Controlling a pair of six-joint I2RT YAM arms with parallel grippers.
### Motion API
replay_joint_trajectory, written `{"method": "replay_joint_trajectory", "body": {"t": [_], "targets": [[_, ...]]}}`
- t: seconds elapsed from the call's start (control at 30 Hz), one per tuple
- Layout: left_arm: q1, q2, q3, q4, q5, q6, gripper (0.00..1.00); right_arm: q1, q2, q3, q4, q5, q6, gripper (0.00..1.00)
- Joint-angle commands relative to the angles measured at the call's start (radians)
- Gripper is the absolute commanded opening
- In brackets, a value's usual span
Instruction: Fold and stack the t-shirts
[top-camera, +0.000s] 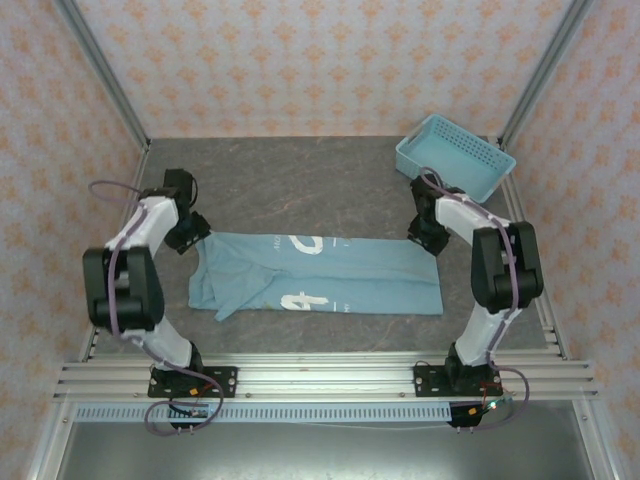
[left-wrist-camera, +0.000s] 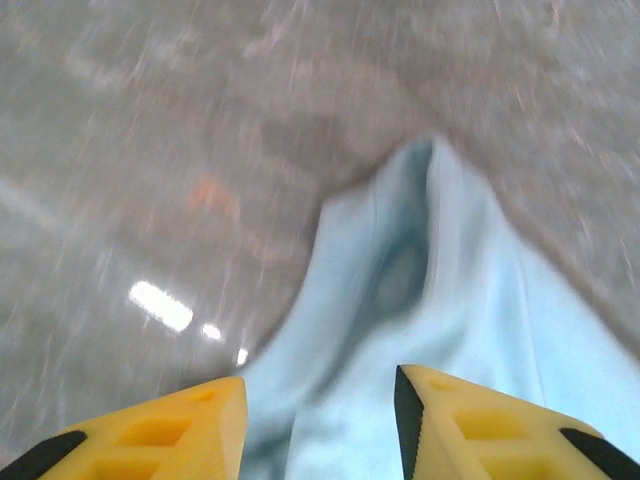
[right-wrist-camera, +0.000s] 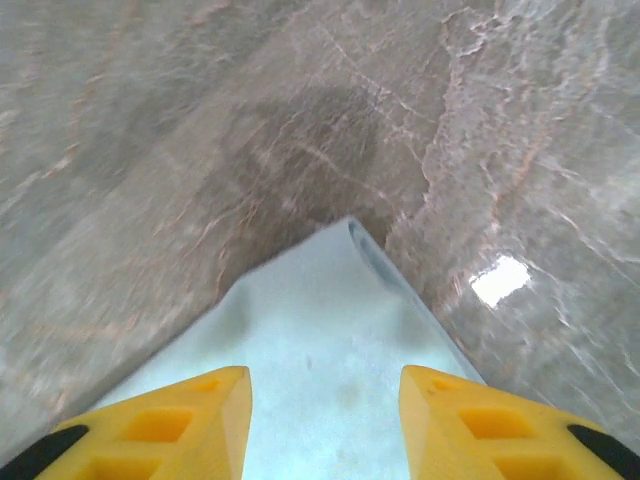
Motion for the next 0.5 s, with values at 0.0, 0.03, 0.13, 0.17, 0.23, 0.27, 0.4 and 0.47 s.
{"method": "replay_joint_trajectory", "body": {"t": [0.0,0.03,0.13,0.17,0.23,0.27,0.4,0.47], "targets": [[-0.073,-0.157,-0.129,-0.177,0.004,-0.123,0.40,0.035,-0.123,-0.047,-0.027,0.017,-0.045,0.44],[-0.095,-0.192,-0.188,-0.200,0.033,-0.174,0.39,0.047,-0.147,-0.060,-0.025,0.007,-0.048,0.43],[-0.141,-0.297,-0.361,-0.201,0.120,-0.326,0.37,0.078,-0.197,-0.097,-0.020,-0.028,-0.041,0.42],[-0.146,-0.327,-0.403,-0.195,0.138,-0.373,0.37,0.085,-0.206,-0.105,-0.018,-0.038,-0.035,0.42],[-0.148,-0.386,-0.465,-0.187,0.154,-0.469,0.37,0.102,-0.224,-0.113,-0.017,-0.056,-0.022,0.41],[-0.148,-0.404,-0.480,-0.182,0.152,-0.507,0.38,0.108,-0.228,-0.114,-0.017,-0.059,-0.018,0.41],[-0.147,-0.433,-0.523,-0.149,0.151,-0.642,0.40,0.129,-0.240,-0.110,-0.019,-0.068,-0.013,0.41],[-0.148,-0.432,-0.545,-0.130,0.166,-0.685,0.39,0.131,-0.244,-0.109,-0.023,-0.065,-0.013,0.41]]}}
